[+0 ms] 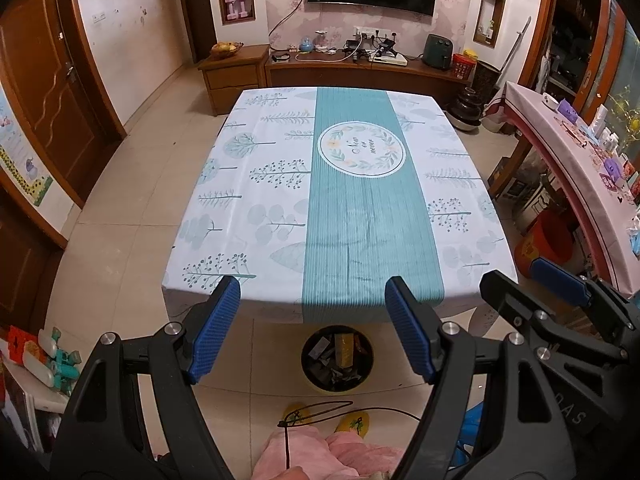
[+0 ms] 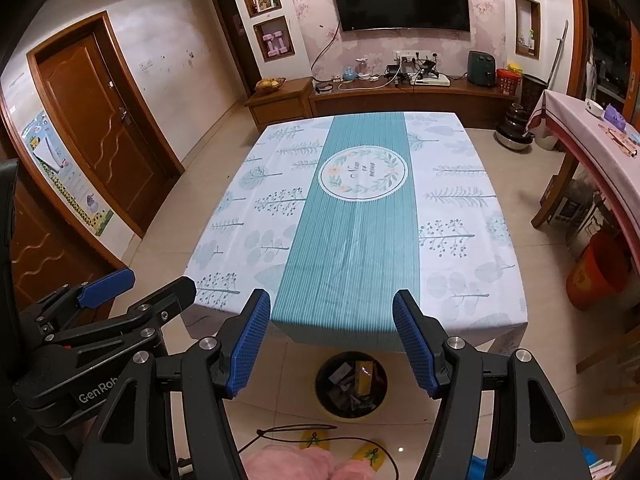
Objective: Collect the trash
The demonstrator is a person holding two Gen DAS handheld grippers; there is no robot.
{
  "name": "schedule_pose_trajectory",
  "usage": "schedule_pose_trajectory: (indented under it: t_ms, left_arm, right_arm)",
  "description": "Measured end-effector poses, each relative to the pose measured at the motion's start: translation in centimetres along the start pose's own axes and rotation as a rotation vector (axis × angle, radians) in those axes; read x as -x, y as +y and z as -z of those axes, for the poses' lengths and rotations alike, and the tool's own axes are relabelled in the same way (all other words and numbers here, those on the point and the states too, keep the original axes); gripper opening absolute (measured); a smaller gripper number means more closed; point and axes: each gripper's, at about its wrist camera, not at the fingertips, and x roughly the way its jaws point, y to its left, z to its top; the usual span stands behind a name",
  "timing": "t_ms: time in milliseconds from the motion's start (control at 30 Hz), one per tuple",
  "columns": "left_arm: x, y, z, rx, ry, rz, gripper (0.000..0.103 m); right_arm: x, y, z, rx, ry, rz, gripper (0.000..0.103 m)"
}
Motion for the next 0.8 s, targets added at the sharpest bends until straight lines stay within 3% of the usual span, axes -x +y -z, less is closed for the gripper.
schedule_pose_trajectory:
  t_ms: [800]
  left_arm:
    - [-0.77, -0.25, 0.23, -0.023, 0.022, 0.005, 0.073]
  right_arm:
    - [-0.54, -0.77, 0.68, -0.004, 0.007, -0.004, 0.065]
